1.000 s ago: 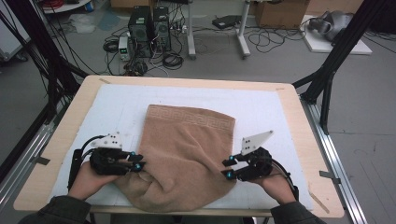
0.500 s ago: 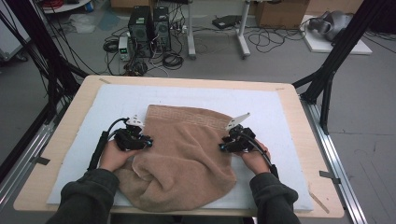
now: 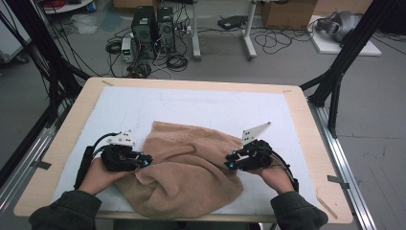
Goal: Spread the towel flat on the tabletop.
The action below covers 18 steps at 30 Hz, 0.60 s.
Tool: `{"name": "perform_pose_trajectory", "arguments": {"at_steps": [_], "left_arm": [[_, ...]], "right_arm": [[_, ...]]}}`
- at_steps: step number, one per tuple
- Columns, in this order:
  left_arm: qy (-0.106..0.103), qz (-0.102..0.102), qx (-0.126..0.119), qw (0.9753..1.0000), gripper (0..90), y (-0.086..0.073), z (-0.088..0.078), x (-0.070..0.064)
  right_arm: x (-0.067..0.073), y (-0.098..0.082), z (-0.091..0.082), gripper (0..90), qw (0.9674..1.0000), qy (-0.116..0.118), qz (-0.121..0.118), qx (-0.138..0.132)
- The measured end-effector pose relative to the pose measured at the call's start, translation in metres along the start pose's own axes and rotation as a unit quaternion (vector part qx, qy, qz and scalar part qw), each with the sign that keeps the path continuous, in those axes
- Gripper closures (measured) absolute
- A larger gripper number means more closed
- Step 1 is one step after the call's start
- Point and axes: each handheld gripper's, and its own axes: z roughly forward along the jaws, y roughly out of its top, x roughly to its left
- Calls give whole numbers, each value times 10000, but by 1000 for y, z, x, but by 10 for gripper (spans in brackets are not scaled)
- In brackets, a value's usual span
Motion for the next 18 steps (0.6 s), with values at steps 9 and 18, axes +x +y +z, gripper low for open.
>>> {"name": "perform_pose_trajectory", "arguments": {"at_steps": [9,18], "left_arm": [[779,-646,314,9944,510,12,47,51],[1152,-579,689,9893,879,16,64,65]], "right_arm": [[-49,-4,37,463,9903,-926,671,788],[-67,3,45,864,9912,-641,419,1076]]}}
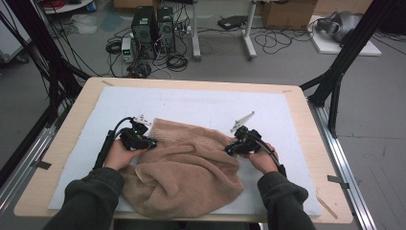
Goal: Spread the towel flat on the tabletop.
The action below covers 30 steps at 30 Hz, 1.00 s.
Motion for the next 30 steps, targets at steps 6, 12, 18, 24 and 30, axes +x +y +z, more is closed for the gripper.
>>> {"name": "perform_pose_trajectory", "arguments": {"at_steps": [6,12,18,24,30], "left_arm": [[1003,-113,-1294,9864,883,58,-24,16],[964,-315,-1477,9838,623,93,-24,27],[502,-181,-620,9966,554,52,7,16],[390,-139,-248,9988,518,21,13,14],[372,-101,-71,9992,640,11,21,16]], "right_arm": [[-34,60,-55,871,9892,-1244,-261,-730],[-74,70,-64,505,9780,-1646,732,-1056],[-53,47,-32,464,9892,-1089,627,-759],[-13,27,-14,472,9971,-547,217,-490],[-1,7,4,484,9985,-427,266,-220]]}}
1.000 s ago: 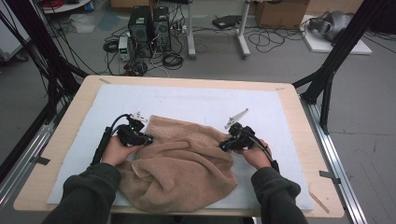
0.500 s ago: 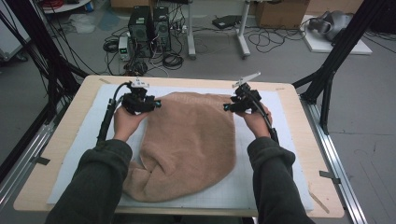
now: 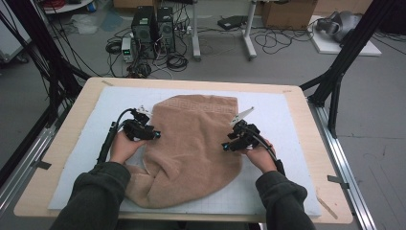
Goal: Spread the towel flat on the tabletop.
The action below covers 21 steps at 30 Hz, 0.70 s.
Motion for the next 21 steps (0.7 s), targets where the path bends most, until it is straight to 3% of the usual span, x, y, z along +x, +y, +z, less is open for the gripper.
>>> {"name": "perform_pose_trajectory", "arguments": {"at_steps": [1,2,3,4,6,10,11,12,13,14,15,16,17,19,20,21], "left_arm": [[-127,5,-2,9999,758,0,0,-1],[-93,23,1,10000,831,1,1,-3],[-79,78,21,9999,861,1,0,-5],[-209,98,13,9997,861,2,-1,-6],[-770,5,-17,9970,865,1,-7,-6],[-1617,237,96,9865,864,-4,-27,-16],[-1798,290,154,9831,850,-7,-32,-17],[-2109,307,172,9769,850,-9,-36,-18],[-2311,307,163,9723,827,-10,-41,-17],[-2281,272,100,9732,767,-10,-45,-17],[-2245,246,-14,9742,674,-9,-47,-15],[-2184,193,-170,9755,621,-8,-48,-12],[-2003,126,-279,9792,621,-6,-48,-9],[-1213,-18,-498,9914,573,-1,-42,-2],[-803,-75,-549,9952,570,1,-37,1],[-484,-166,-624,9967,566,3,-31,4]], "right_arm": [[0,-2,4,497,10000,-19,-38,58],[1,-4,5,556,9999,-104,-71,-21],[0,-8,3,805,9999,48,-76,-147],[0,-8,3,805,9999,48,-76,-147],[-1,-11,1,855,9996,222,-69,-164],[11,-14,-20,861,9974,625,-317,-178],[21,-17,-30,855,9935,992,-524,-165],[21,-17,-30,855,9935,992,-524,-165],[25,-18,-36,839,9909,1199,-592,-173],[27,-20,-39,772,9867,1509,-565,-232],[27,-20,-42,661,9851,1620,-515,-255],[26,-19,-44,634,9872,1496,-476,-292],[22,-18,-46,620,9879,1440,-446,-368],[12,-14,-44,577,9921,1044,-335,-605],[5,-11,-40,568,9949,783,-218,-602],[-10,-5,-29,528,9982,267,-56,-539]]}}
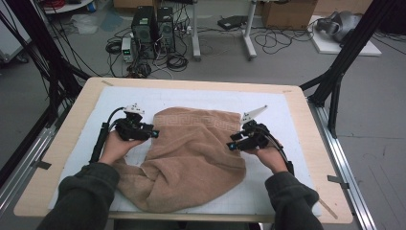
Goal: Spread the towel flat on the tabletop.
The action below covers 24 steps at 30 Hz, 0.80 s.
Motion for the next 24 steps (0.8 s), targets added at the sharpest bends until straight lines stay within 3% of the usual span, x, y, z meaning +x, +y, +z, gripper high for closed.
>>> {"name": "perform_pose_trajectory", "arguments": {"at_steps": [1,2,4,5,6,7,8,9,10,11,12,13,14,15,16,17,18,19,20,21,22,23,24], "left_arm": [[207,-62,-55,9998,566,1,7,4],[363,-80,-76,9993,554,1,14,6],[406,-100,191,9989,522,2,31,8],[456,-23,439,9980,522,2,39,8],[530,94,524,9972,561,1,45,6],[451,93,438,9980,617,2,45,7],[442,109,457,9979,826,3,46,6],[474,156,532,9973,840,7,47,6],[633,250,613,9958,854,12,48,6],[817,319,562,9946,860,18,47,7],[997,334,338,9939,860,27,42,8],[1145,296,7,9930,861,38,34,9],[1283,305,-318,9908,861,51,24,8],[1473,388,-656,9861,859,63,12,6],[1620,461,-1031,9803,859,73,0,4],[1716,544,-1368,9741,858,79,-11,3],[1788,566,-1580,9695,856,83,-19,4],[1705,451,-1633,9707,851,82,-21,8],[1531,267,-1377,9782,821,78,-17,15],[1381,96,-879,9865,734,73,-9,21],[1344,-38,-428,9900,561,66,-1,27],[1244,-168,-175,9919,561,57,6,31],[1112,-291,-69,9933,549,47,10,33]], "right_arm": [[0,0,0,528,10000,0,0,0],[-8,2,6,524,9997,-194,109,92],[-23,1,25,518,9983,-507,248,141],[-23,1,25,518,9983,-507,248,141],[-27,0,33,532,9975,-594,246,299],[-29,-2,35,602,9975,-627,223,224],[-31,-1,36,723,9978,-602,229,159],[-32,1,37,852,9991,-397,94,146],[-32,4,38,858,9992,-316,-15,239],[-37,21,34,864,9968,-646,-168,442],[-37,21,34,864,9968,-646,-168,442],[-39,45,13,865,9931,-1141,-261,32],[-39,45,13,865,9931,-1141,-261,32],[-37,69,-14,865,9845,-1633,-449,-449],[-37,69,-14,865,9845,-1633,-449,-449],[-36,78,-26,865,9790,-1848,-545,-668],[-34,84,-38,864,9744,-2000,-577,-849],[-34,87,-46,861,9706,-2095,-550,-1052],[-35,85,-51,852,9701,-2026,-418,-1267],[-38,82,-49,824,9749,-1805,-231,-1286],[-41,79,-41,718,9814,-1585,-105,-1081],[-44,75,-30,583,9868,-1419,35,-776],[-47,72,-19,538,9917,-1181,215,-461]]}}
